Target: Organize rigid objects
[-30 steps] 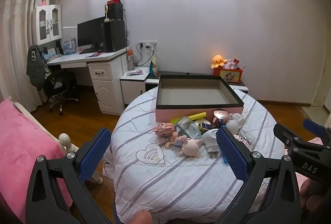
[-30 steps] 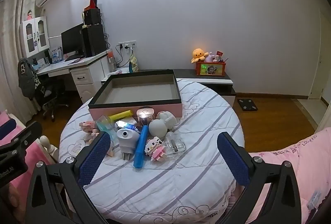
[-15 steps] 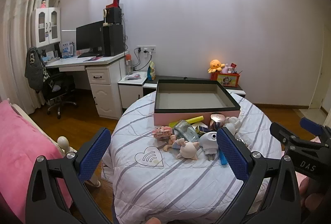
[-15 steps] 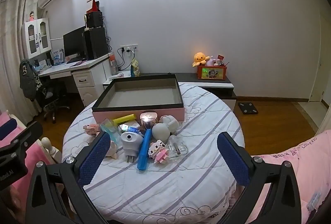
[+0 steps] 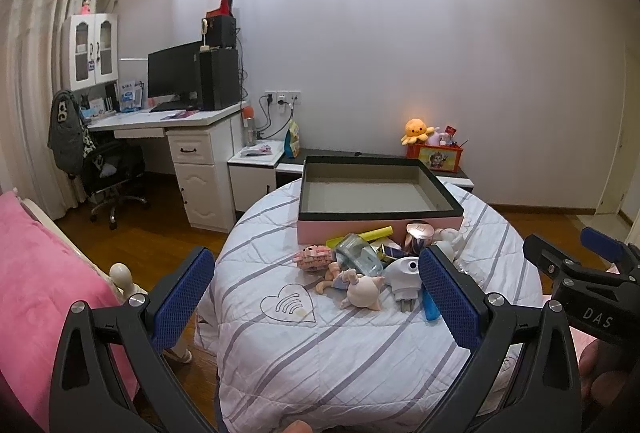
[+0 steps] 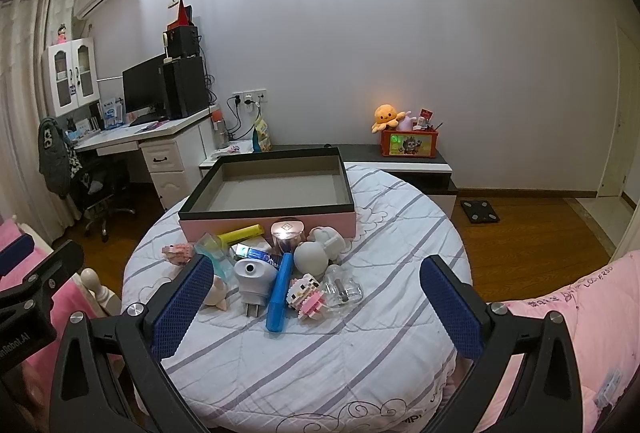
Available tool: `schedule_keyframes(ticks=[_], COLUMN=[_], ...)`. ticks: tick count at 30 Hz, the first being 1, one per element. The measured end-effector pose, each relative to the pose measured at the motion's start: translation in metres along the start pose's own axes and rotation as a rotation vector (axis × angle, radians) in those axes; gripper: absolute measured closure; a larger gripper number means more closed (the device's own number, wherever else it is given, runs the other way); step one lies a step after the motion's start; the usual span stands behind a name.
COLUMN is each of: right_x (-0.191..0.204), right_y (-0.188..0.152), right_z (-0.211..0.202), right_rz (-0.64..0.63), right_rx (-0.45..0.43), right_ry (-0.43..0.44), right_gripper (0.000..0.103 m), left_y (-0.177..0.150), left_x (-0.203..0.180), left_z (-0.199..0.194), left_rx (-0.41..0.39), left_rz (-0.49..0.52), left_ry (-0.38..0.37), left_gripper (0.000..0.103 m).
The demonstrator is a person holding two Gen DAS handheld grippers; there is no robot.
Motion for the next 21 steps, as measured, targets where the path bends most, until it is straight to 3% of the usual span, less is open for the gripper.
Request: schedule_keyframes(ticks=[21], right_x=[0.0001], right_y=[-0.0003], right_z=[-0.0032], right_rz=[-0.004], right_rx=[-0.008], right_ry=[0.002], right_gripper=[0.0], left_y=[0.0], left_x=[0.0013], left_z=[-0.0005], left_rx=[-0.002], left_rz=[-0.009], left_ry=[-0.008], left_gripper=[0.0])
Point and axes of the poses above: each gripper's, at about its wrist camera, not at the fingertips, and z roughly the way its jaws point, x to its left, y to its top, the point moved 1 cm from there along z, roughly the way its jaws point, and after that the axes turned 5 degrees about -y, right-handed, at the moved point
